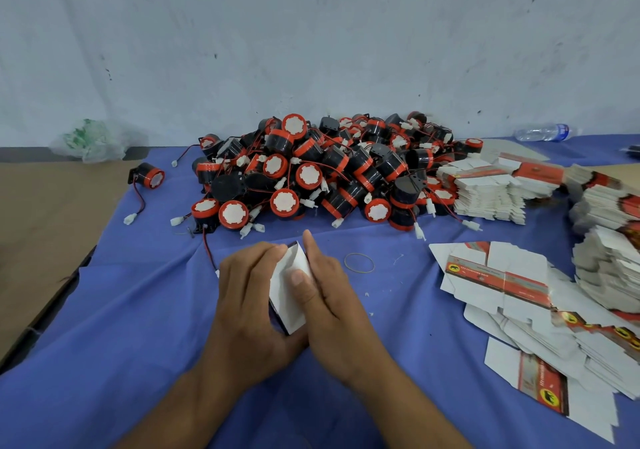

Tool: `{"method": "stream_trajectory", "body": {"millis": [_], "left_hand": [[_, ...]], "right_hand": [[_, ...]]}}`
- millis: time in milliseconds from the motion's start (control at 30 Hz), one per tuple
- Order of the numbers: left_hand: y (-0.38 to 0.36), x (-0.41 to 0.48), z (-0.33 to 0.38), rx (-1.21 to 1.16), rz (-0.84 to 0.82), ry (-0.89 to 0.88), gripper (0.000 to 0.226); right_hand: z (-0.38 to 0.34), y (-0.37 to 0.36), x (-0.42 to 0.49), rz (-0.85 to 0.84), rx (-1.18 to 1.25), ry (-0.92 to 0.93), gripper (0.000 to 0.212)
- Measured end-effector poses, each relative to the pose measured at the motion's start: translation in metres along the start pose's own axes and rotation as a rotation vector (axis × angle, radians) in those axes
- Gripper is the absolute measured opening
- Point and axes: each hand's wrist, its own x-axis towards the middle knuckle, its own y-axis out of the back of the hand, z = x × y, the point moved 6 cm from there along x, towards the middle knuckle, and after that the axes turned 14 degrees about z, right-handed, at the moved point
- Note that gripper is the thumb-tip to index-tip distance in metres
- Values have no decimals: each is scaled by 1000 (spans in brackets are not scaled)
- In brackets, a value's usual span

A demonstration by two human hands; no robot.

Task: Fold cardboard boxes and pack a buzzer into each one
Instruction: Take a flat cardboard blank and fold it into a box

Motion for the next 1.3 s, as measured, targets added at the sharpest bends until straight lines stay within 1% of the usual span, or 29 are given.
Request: {"method": "stream_trajectory", "body": {"millis": [100,167,233,333,467,533,600,667,800,900,967,1033,1133,1233,1300], "left_hand": [[-1,2,0,36,-6,1,63],[-1,4,-1,43,-11,7,66],[-1,5,-1,32,-29,9,66],[0,5,-2,25,-41,20,67],[2,6,-1,1,-48,8,68],[2,5,-2,-7,-56,18,69],[2,4,-2,-9,-64,19,71],[2,3,-2,-23,-70,19,72],[2,2,-3,-77,-99,42,75],[2,2,-5,-128,-135,75,77],[2,1,-8,-150,-159,94,71],[2,0,-9,-154,-174,93,66],[0,0,-8,-178,-197,116,66],[2,-1,-8,-184,-203,147,68],[5,-1,-9,-149,-170,179,70]], "right_hand": [[1,4,2,-42,36,-40,53],[-1,7,2,-43,-19,-1,52],[-5,10,2,-4,-75,64,50],[-8,9,2,23,-98,89,51],[-8,3,-1,-60,-107,52,61],[-5,1,-4,-118,-53,2,65],[-3,1,-4,-147,60,-75,56],[-1,4,-1,-118,203,-155,42],[2,8,4,-82,319,-263,43],[2,9,3,-90,349,-274,44],[3,9,4,-87,368,-276,45],[3,9,4,-85,405,-296,43],[3,11,5,-87,438,-311,38],[2,12,6,-78,424,-271,37],[-2,13,5,-68,418,-214,44]]}}
